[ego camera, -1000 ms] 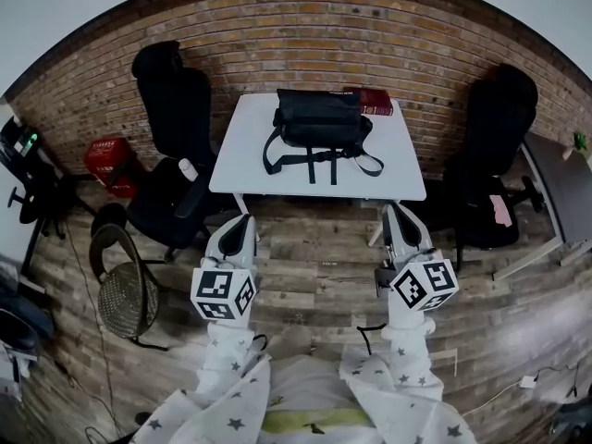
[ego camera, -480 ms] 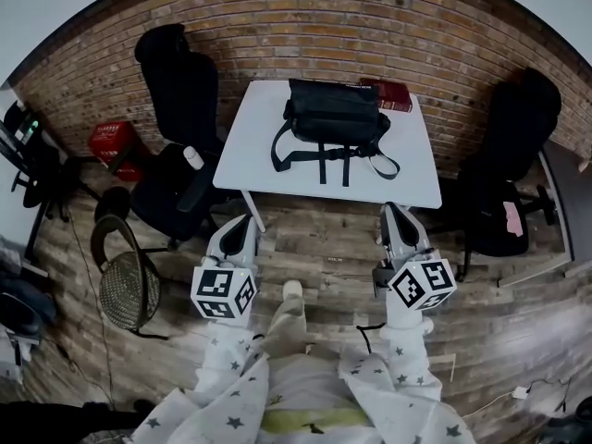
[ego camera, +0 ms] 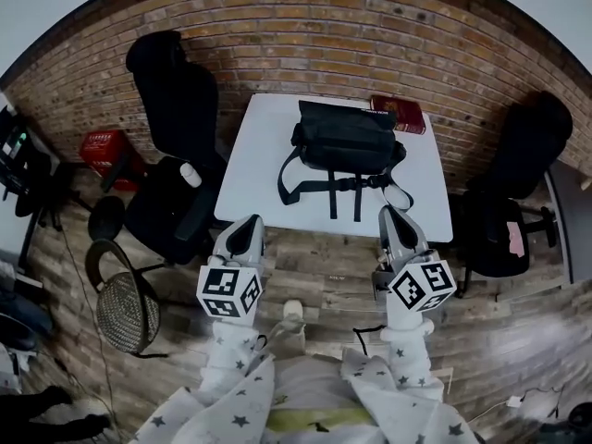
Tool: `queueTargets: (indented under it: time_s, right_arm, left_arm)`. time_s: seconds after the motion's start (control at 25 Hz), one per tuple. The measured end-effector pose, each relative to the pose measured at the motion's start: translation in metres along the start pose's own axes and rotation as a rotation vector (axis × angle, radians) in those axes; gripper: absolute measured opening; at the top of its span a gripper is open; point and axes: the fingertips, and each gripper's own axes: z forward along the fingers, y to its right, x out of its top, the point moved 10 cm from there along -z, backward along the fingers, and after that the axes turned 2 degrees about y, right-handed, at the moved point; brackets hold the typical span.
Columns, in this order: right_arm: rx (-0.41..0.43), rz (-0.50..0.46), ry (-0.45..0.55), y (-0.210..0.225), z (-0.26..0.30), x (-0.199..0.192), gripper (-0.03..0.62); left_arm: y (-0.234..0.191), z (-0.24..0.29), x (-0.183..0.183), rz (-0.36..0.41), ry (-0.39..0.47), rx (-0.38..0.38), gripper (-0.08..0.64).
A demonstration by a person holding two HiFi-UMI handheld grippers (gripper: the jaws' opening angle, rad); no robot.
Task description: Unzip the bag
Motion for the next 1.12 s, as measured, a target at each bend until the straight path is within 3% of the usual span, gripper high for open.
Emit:
queueTargets:
  time_s: [0.4, 0.68, 1.12]
  right_arm:
    - [-0.008, 0.034, -0.004, 0.017, 0.085, -0.014, -0.003]
    - [-0.06, 0.082, -0.006, 0.04, 0.107, -0.025, -0.003]
    - [-0.004, 0.145, -0.058, 0.09, 0.184, -0.037, -0.003]
  left_arm:
    - [-0.06, 0.074, 0.011, 0.0, -0.004, -0.032, -0.002]
    - [-0.067, 0.12, 0.007, 0.013, -0.044, -0.099, -0.002]
    - [-0.084, 0.187, -0.003, -0.031, -0.089, -0.065, -0.002]
